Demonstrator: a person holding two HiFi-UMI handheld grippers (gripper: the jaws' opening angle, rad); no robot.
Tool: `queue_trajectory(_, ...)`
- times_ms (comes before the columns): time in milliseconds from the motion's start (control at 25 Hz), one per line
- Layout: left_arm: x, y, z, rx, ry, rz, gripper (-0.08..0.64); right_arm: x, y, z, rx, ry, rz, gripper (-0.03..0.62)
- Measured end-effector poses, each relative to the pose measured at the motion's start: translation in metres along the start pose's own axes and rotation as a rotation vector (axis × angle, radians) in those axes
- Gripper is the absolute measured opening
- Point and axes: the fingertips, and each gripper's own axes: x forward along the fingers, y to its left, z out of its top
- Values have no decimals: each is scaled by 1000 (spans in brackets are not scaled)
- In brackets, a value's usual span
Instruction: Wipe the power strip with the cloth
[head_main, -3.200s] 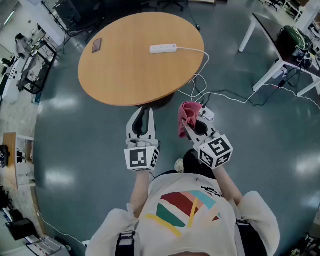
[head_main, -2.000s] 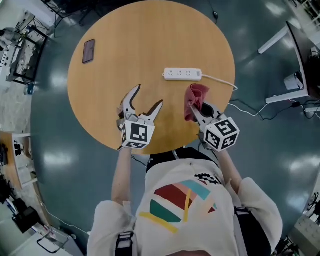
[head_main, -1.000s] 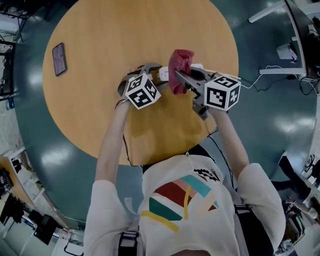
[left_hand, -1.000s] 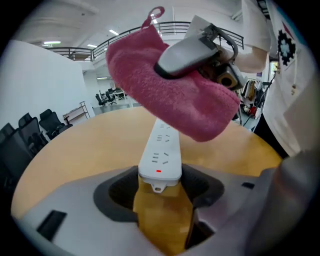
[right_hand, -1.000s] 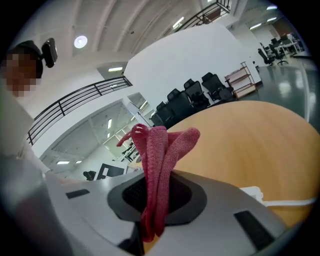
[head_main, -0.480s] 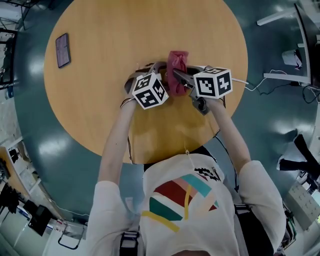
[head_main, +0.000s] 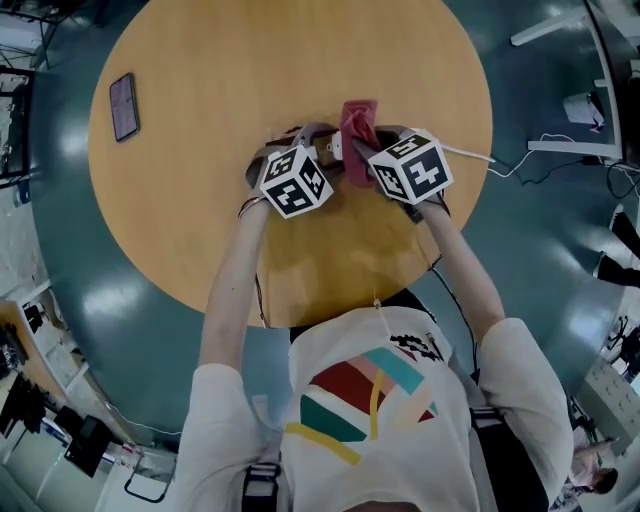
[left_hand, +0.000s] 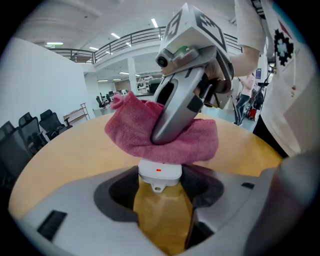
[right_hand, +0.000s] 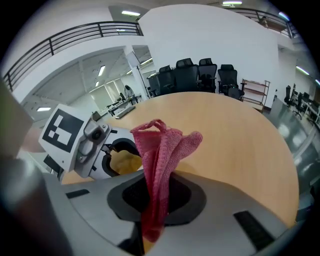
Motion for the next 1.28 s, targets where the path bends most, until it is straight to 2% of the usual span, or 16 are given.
queue_trajectory(200, 1, -2, 2, 3, 6, -1, 308, -22, -27, -19, -35, 18, -73, 40)
queue_trajectory(600, 1, -3, 1, 3, 8, 2, 308, -76, -98, -64, 22, 35, -242, 40)
queue_trajectory(800, 3, -3, 3, -2, 8, 3, 307, -85, -123, -86, 4, 84, -313, 40)
queue_trajectory(960, 4, -2, 3, -5, 7, 9, 308, -89, -121, -82, 39, 30, -283, 39)
queue_trajectory(1040, 5, -5, 3, -14, 4, 12, 307, -91, -116, -74, 2, 4, -247, 40)
queue_trajectory(1200, 8, -6, 6, 0, 11, 16, 308, -92, -105, -32, -207, -8, -140, 40)
queue_trajectory(1280, 4, -1, 7, 11, 22, 61, 308, -89, -95, -2, -308, -14, -89, 38)
